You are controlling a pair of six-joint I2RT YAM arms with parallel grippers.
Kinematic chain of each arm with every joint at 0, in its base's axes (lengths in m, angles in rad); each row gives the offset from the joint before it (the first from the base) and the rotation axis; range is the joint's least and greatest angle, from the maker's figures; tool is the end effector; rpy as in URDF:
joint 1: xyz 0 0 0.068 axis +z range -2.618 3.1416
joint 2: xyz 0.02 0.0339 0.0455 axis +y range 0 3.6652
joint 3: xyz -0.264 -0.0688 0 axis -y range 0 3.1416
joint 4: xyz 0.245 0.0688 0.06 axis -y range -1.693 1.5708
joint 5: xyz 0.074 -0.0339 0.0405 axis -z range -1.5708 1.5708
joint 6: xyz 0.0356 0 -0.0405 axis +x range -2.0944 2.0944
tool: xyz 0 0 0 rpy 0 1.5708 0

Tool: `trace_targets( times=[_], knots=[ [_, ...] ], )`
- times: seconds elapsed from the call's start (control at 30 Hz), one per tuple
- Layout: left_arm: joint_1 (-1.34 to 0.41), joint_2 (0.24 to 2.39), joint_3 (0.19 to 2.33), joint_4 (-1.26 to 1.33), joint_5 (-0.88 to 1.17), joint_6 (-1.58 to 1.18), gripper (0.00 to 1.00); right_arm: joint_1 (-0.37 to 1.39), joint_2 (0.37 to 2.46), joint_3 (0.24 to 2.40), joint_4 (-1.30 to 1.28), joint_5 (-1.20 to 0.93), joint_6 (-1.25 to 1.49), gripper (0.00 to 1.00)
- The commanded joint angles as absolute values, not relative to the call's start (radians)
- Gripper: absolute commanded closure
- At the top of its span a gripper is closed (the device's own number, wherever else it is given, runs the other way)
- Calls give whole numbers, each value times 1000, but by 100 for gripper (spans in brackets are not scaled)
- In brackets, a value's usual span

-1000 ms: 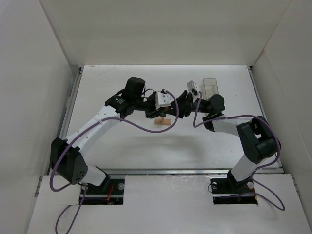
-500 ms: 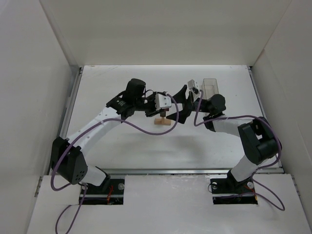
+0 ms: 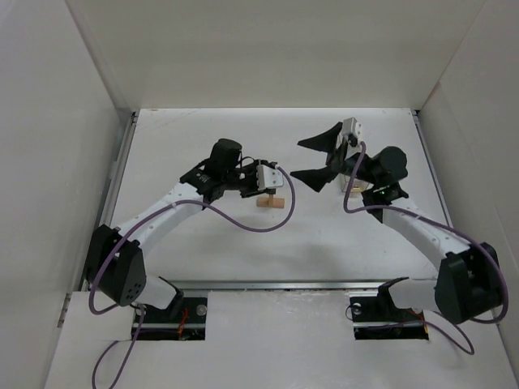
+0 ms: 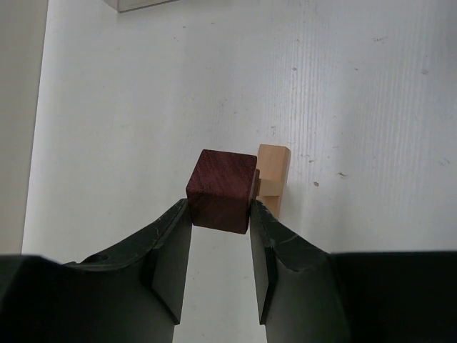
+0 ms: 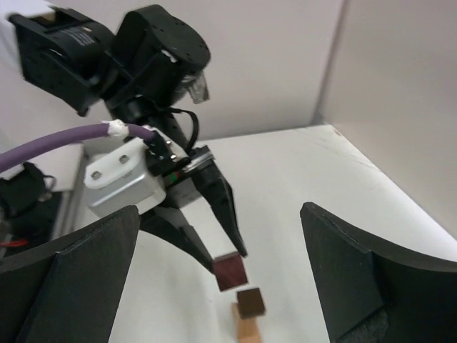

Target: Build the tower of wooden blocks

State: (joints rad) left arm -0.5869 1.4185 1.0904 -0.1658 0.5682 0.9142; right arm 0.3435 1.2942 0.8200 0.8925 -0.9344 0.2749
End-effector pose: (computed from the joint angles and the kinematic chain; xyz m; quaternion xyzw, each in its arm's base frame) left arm 0.2582 -0.1947 0.3030 0.6672 0.5046 -0.1572 0.5249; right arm 0.2542 0.1213 0.3476 -0.3941 0.4733 0.4616 0.6385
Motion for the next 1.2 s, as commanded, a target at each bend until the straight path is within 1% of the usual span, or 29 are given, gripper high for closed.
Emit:
trace_targets(
  times=[0.0,0.2,0.33,0.57,0.93,1.17],
  knots=[
    [-578,1430,1085,-121,615,946,100,342,1220,879,464,-856,14,0],
    [-569,1460,1075,-112,650,933,100,342,1089,782,426,-755,-14,0],
    [-558,1494,1094,-141,673,923,100,333,1045,738,405,-744,-32,0],
    [-549,1514,1094,-152,692,942,100,333,1034,738,383,-753,-54,0],
    [-540,1566,1104,-95,692,923,100,324,1015,729,374,-773,-63,0],
    [-531,1557,1104,-72,692,902,100,324,1006,719,365,-773,-81,0]
  ],
)
